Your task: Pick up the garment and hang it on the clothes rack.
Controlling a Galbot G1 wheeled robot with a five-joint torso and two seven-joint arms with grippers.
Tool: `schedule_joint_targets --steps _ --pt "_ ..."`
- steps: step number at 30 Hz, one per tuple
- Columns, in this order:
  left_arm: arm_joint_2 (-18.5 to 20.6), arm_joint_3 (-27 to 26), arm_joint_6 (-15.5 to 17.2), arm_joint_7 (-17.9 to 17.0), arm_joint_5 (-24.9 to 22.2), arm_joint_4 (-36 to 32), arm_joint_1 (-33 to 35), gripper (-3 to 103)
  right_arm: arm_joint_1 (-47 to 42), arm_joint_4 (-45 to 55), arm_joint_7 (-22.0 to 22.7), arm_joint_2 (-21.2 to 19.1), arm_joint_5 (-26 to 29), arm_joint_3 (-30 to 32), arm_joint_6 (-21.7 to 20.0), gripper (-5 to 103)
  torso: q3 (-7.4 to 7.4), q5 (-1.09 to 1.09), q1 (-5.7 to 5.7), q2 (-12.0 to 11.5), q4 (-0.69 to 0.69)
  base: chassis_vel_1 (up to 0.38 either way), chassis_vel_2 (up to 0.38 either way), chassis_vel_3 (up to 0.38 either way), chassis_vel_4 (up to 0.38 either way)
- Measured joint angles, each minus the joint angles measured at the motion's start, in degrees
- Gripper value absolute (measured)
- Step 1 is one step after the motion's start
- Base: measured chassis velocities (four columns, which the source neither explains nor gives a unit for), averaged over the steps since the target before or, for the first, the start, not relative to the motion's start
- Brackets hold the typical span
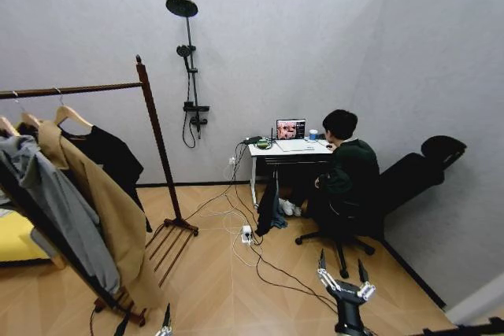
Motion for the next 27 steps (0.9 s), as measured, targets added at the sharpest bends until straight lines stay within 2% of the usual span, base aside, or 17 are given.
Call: schedule_joint_targets --steps 15,27 --pt "0.00 0.02 0.00 0.00 0.00 0.00 0.00 100 0.04 0.24 0.00 -0.06 0.02 -0.05 0.17 100 0.01 0.01 0.04 -0.03 0.00 0.035 -0.030 -0.033 0.034" --pt "0.00 0.00 0.00 0.00 0.00 0.00 0.01 100 -0.65 0.70 0.25 -0.08 -0.10 -0.06 0.82 100 -0.02 -0.01 -0.05 0.03 0.01 0.174 -0.189 -0.170 0.178"
